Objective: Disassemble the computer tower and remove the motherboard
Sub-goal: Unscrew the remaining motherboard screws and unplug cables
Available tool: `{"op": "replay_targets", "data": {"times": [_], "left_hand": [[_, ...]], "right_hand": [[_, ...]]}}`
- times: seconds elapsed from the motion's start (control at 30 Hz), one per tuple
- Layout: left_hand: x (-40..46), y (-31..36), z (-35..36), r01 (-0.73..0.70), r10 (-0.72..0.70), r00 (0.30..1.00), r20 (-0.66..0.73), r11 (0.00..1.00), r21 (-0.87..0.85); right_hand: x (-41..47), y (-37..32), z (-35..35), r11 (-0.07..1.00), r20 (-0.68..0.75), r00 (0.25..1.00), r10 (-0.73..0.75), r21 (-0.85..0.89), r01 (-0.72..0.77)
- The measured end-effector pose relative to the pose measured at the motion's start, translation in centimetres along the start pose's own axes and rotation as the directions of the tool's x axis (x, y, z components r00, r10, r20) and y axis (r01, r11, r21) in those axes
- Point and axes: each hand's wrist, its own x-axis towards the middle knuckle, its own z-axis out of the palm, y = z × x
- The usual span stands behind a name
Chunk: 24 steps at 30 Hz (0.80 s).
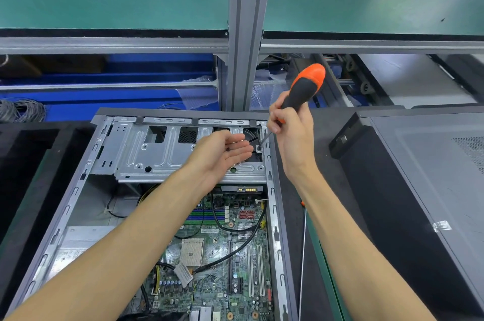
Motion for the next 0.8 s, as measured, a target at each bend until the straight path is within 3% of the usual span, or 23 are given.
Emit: {"op": "replay_targets", "data": {"times": [0.27, 0.43, 0.8], "left_hand": [[0.01, -0.01, -0.21, 0.0, 0.001, 1.0, 0.01, 1.0, -0.01], [0.05, -0.03, -0.15, -0.003, 0.003, 1.0, 0.007, 1.0, -0.006], [0.23, -0.04, -0.27, -0.011, 0.011, 1.0, 0.004, 1.0, -0.019]], "right_hand": [[0.43, -0.35, -0.14, 0.999, 0.051, 0.997, -0.055, 0.0, 0.055], [-0.02, 0.53, -0.06, 0.999, 0.033, 0.999, 0.017, -0.032, -0.016], [0.12, 0.05, 0.02, 0.999, 0.029, 1.0, -0.005, -0.044, 0.006]]}}
